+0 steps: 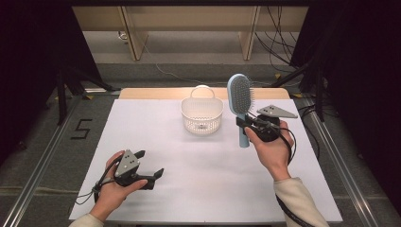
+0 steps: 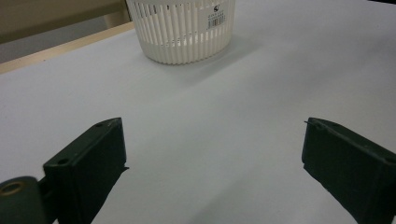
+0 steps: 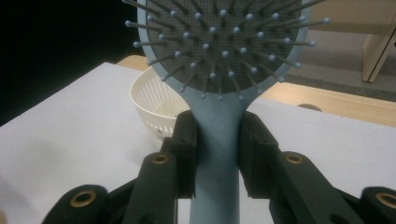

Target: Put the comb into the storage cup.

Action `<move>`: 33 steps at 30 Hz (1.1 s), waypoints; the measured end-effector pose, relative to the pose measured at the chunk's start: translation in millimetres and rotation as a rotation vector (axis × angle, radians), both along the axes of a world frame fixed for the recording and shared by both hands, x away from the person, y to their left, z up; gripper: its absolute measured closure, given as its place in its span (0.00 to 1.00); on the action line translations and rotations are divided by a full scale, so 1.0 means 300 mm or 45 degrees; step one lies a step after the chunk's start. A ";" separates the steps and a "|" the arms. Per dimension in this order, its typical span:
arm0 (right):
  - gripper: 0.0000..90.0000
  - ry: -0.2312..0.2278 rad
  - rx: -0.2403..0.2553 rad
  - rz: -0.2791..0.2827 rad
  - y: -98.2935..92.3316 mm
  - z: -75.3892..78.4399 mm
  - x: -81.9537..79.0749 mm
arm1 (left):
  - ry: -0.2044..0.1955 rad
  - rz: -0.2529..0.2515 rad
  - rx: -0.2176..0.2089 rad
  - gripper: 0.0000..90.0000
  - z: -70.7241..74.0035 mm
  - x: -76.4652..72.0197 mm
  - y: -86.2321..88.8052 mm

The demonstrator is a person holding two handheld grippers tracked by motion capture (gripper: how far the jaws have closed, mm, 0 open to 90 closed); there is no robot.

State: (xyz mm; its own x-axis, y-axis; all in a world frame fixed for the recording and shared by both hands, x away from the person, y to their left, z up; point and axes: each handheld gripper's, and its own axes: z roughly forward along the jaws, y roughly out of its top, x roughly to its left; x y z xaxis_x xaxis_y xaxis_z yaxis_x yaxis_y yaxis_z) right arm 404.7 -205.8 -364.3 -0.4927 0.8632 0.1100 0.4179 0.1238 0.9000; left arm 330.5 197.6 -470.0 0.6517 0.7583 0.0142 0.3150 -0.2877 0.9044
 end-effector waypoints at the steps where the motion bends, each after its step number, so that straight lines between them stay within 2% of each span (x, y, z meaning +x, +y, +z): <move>1: 0.78 0.001 0.002 -0.002 0.001 0.000 0.000 | 0.000 0.000 0.000 0.07 0.000 0.000 0.000; 33: 0.78 -0.003 -0.002 0.004 0.015 0.004 0.015 | -0.001 0.002 -0.003 0.07 0.000 0.000 0.001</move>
State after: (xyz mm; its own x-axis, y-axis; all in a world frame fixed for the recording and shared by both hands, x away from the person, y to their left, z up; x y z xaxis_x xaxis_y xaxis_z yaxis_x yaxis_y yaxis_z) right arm 409.3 -201.4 -363.1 -0.4954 0.8620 0.1072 0.4153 0.1266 0.9008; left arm 330.4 197.8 -470.0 0.6503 0.7596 0.0132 0.3148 -0.2853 0.9053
